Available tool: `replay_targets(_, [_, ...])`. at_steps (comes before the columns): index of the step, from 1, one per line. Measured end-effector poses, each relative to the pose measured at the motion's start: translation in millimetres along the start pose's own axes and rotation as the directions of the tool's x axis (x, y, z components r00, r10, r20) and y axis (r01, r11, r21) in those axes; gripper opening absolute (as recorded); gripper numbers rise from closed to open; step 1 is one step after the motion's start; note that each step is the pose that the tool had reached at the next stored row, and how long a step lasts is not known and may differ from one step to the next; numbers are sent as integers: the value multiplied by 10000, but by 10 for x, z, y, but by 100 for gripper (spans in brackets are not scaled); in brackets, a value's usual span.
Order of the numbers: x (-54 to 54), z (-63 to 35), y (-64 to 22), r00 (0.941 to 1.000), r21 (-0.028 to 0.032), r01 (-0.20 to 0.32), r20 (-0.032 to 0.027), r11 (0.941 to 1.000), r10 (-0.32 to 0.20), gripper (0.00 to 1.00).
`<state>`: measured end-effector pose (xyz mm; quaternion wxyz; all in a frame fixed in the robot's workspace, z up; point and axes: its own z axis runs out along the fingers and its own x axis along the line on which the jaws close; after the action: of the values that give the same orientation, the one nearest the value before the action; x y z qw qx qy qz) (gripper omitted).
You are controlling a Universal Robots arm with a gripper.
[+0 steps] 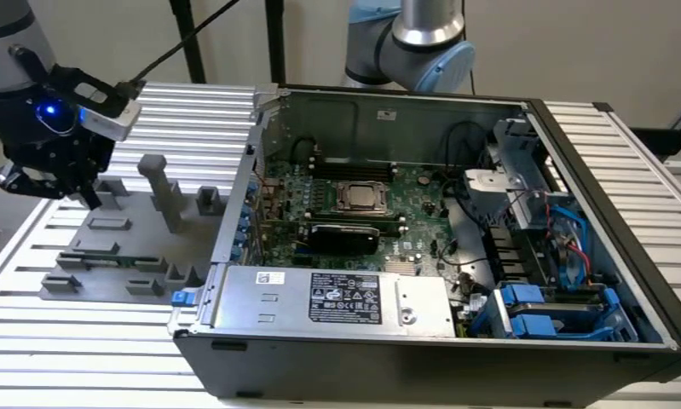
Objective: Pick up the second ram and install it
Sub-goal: 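Pick up the second ram and move it above second insertion slot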
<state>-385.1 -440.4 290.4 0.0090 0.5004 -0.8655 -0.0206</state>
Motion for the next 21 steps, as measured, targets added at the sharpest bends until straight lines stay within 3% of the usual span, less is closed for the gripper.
replay_targets(6, [0,29,-1,9940,9,1090,-72,9940,-1090,0])
replay_targets(13, [0,53,-2,9757,44,2182,-190,9759,-2181,0])
replay_targets(15, [1,58,-2,9703,106,2412,-222,9704,-2409,0])
replay_targets(19, [1,73,-3,9614,368,2748,-219,9608,-2741,0])
replay_targets(21, [2,91,-1,9580,451,2866,-208,9570,-2859,0])
